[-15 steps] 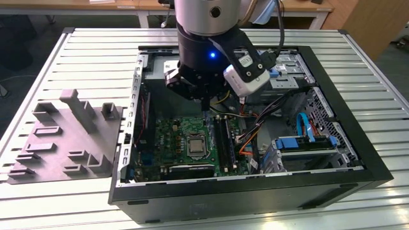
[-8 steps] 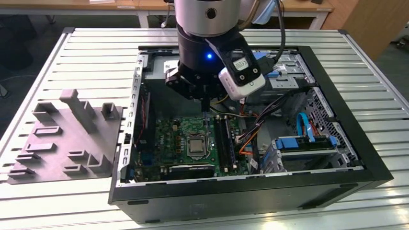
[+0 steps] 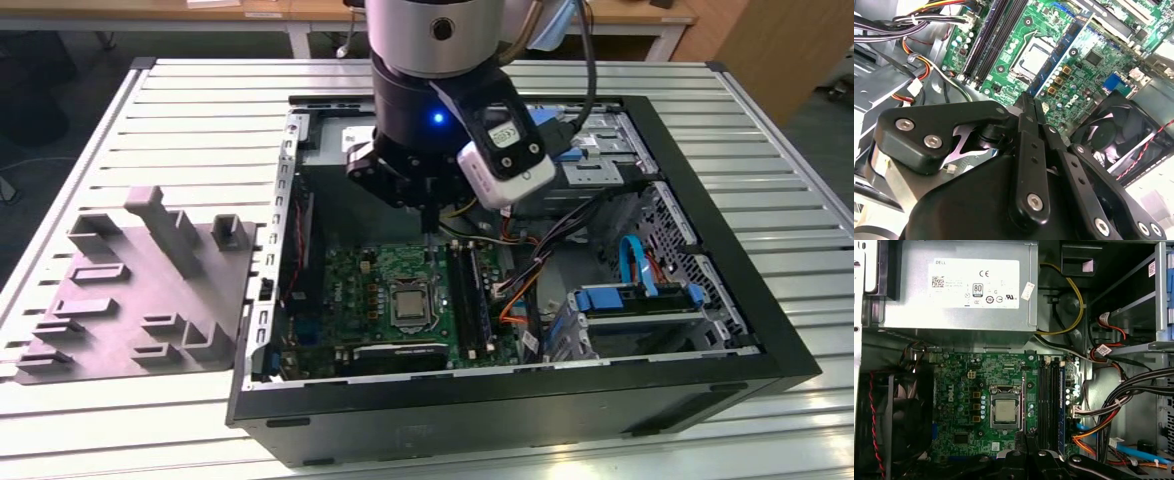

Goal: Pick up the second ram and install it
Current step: 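Insert the second ram into the second slot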

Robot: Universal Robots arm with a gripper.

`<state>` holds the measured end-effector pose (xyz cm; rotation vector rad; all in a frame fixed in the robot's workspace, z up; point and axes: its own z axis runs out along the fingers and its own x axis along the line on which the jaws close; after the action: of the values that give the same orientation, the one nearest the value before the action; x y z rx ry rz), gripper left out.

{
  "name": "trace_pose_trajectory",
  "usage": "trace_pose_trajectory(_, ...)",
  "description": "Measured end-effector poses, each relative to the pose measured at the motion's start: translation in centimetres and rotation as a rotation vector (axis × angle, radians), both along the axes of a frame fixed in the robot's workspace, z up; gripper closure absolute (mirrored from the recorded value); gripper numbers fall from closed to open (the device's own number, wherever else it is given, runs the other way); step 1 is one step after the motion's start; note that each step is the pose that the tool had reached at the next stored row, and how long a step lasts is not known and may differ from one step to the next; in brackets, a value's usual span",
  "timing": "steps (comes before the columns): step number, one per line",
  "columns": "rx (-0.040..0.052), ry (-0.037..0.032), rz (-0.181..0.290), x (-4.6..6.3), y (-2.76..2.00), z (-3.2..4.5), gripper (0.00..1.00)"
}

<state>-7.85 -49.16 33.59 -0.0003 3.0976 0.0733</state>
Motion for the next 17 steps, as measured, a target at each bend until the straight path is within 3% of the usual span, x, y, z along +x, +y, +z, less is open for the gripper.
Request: trace_pose_trajectory(17,0.0001,0.0,0.062,1.2,0.04,-1.39,0.88)
